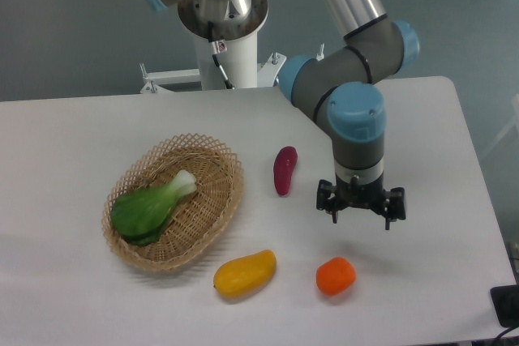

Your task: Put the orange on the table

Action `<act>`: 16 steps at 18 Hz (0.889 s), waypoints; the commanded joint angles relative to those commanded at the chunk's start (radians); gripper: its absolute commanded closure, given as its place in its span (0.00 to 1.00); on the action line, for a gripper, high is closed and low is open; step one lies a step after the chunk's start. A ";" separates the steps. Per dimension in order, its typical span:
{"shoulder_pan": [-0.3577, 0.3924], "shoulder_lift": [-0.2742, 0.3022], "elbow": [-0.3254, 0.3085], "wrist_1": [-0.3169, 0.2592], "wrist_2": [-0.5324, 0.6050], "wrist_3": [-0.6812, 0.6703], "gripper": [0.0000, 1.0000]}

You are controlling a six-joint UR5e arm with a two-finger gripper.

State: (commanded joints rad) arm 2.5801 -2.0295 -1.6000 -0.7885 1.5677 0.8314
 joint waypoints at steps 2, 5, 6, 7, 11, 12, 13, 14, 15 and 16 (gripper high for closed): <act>0.002 0.000 0.002 -0.002 -0.002 0.000 0.00; 0.005 0.000 0.011 -0.003 -0.012 0.002 0.00; 0.006 0.000 0.020 -0.017 -0.015 0.002 0.00; 0.011 -0.002 0.040 -0.053 -0.024 0.002 0.00; 0.037 -0.017 0.167 -0.293 -0.066 0.061 0.00; 0.047 -0.018 0.179 -0.314 -0.074 0.083 0.00; 0.057 -0.017 0.190 -0.336 -0.081 0.116 0.00; 0.077 -0.015 0.210 -0.388 -0.090 0.203 0.00; 0.084 -0.015 0.227 -0.428 -0.091 0.274 0.00; 0.090 -0.012 0.242 -0.461 -0.087 0.367 0.00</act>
State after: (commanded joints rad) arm 2.6706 -2.0418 -1.3577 -1.2499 1.4803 1.1986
